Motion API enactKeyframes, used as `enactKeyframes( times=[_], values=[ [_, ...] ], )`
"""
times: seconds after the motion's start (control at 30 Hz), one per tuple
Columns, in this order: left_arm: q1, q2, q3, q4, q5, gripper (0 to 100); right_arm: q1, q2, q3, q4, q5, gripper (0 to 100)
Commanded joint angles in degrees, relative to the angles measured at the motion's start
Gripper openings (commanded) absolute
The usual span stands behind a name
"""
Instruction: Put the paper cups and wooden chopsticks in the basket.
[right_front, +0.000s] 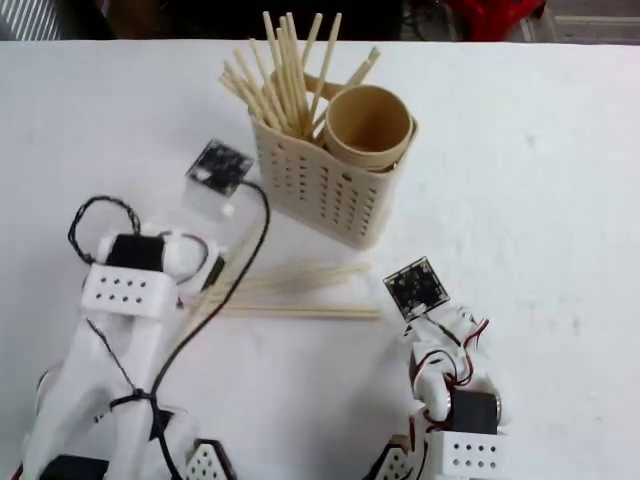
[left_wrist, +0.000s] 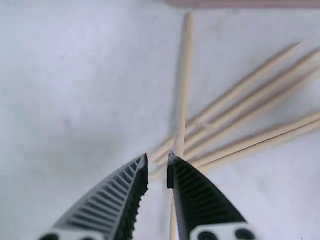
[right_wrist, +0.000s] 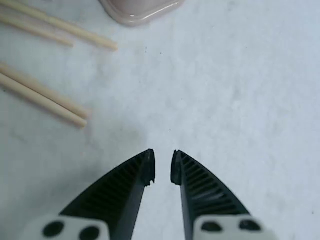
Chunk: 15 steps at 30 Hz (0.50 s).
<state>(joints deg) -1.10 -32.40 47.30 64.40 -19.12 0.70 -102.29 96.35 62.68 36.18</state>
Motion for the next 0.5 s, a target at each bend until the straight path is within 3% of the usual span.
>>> enactKeyframes(
  times=[0.0,0.3,0.47],
  values=[
    [-3.74,-0.04,3.69,-4.13,2.55,9,-0.31,-0.31,0.53,-0.48,0.35,7.0],
    [-3.82,8.31,5.1,-11.78,2.9,12,-0.31,-0.31,0.53,-0.48,0.35,7.0],
    [-2.77,15.43,-0.35,-13.98,7.91,17,-0.31,-0.31,0.53,-0.48,0.35,7.0]
  ],
)
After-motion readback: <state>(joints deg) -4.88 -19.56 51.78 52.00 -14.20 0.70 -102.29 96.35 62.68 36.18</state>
